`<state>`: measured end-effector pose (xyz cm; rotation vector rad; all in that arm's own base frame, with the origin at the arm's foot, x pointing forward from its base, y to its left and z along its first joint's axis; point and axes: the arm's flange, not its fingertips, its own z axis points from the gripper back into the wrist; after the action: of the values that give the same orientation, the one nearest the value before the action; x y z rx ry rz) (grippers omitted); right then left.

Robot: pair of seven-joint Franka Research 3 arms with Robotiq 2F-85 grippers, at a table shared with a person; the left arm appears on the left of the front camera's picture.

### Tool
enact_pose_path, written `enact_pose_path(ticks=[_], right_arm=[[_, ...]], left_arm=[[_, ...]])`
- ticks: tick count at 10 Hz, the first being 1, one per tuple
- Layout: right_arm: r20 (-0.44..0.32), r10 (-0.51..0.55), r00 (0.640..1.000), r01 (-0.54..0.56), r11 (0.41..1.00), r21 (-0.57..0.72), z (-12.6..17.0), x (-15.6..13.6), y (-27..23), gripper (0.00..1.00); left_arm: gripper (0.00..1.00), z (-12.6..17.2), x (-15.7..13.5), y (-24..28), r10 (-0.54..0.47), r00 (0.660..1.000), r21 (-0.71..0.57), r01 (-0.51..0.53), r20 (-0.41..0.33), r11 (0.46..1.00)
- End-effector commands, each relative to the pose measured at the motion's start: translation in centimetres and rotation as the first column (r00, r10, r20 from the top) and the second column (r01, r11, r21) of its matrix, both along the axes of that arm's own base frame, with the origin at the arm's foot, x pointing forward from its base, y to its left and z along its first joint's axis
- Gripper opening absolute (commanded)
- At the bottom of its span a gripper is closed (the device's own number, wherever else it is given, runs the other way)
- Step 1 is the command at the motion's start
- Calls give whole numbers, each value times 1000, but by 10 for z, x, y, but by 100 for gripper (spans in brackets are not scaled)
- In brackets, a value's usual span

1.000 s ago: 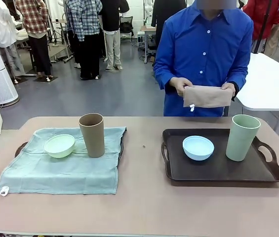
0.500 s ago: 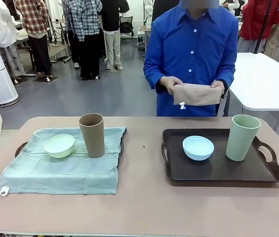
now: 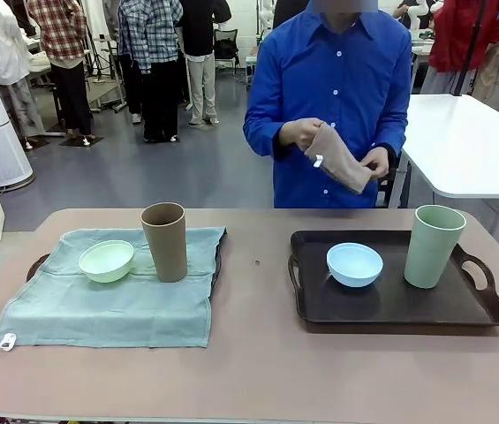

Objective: Set up a tray with a mat and arrange the tableware.
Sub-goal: Pick up the Picnic Bowl and Reusable plastic cup from the Handle tray in front of the human's position and hold them in the air.

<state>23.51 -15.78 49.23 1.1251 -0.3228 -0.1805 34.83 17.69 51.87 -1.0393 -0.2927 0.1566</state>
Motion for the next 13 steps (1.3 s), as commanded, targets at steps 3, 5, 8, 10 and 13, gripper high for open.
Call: enact_pose_path(ticks=[3, 5, 8, 10, 13], right_arm=[[90, 25, 996, -10, 986, -164, 41, 24, -8, 100], [159, 131, 979, -82, 955, -284, 62, 41, -12, 100], [168, 349, 922, -251, 869, -426, 78, 82, -14, 100], [157, 460, 874, -335, 804, -491, 89, 104, -10, 100], [163, 605, 779, -439, 713, -546, 80, 127, -3, 100]], left_arm=[[59, 66, 21, -43, -52, 991, 274, 17, 121, 962], [59, 105, 29, -75, -110, 985, 363, 56, 130, 930], [59, 157, 43, -135, -160, 978, 498, 71, 137, 864], [59, 182, 51, -190, -202, 970, 603, 79, 138, 794], [59, 184, 67, -290, -270, 957, 748, 101, 108, 656]])
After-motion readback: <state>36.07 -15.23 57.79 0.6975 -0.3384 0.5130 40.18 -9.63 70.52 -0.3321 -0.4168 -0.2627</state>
